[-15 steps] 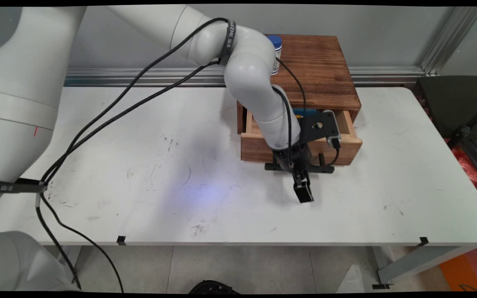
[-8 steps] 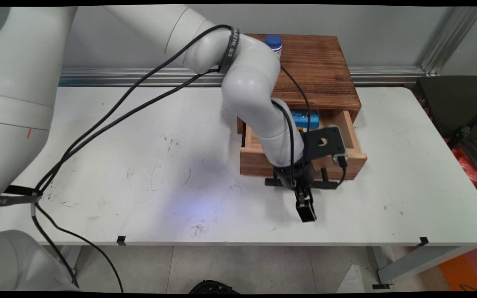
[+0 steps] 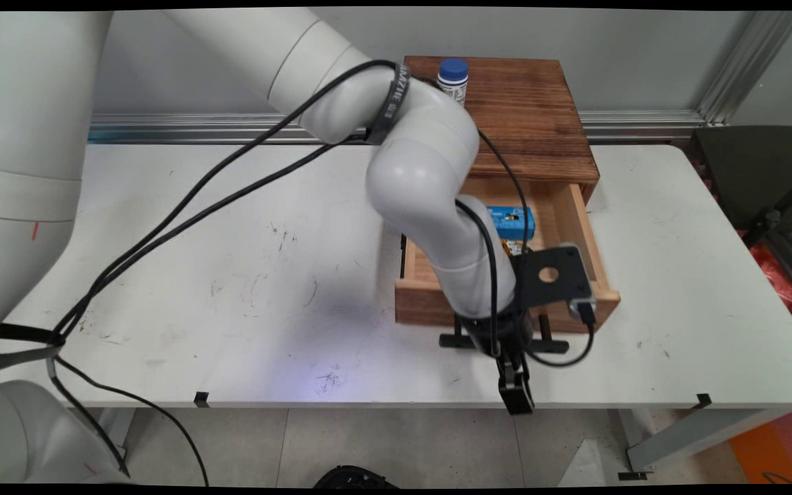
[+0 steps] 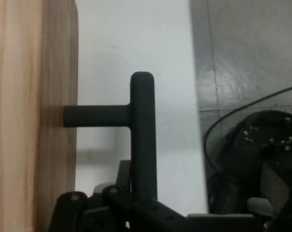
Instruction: Open the drawer
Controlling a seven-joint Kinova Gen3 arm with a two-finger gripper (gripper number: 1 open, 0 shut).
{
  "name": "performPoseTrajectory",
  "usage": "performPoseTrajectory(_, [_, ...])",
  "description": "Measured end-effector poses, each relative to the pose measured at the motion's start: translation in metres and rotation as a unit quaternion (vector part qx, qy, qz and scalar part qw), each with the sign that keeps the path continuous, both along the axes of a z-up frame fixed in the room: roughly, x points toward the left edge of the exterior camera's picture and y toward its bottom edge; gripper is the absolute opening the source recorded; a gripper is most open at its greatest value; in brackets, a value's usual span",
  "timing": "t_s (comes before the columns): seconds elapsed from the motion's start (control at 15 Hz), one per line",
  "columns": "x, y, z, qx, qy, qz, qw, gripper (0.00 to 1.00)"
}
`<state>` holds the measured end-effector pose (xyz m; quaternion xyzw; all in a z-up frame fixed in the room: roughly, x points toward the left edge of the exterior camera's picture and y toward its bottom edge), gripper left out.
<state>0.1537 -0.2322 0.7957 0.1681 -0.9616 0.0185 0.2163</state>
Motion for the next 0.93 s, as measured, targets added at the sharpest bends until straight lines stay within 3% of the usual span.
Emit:
performPoseTrajectory(0.53, [-0.019, 0.046, 0.005, 0.016, 0.000, -0.009, 0.9998, 1.00])
performPoseTrajectory(0.93, [-0.028, 0.066, 0.010, 0.021, 0.000, -0.012, 0.9997, 1.00])
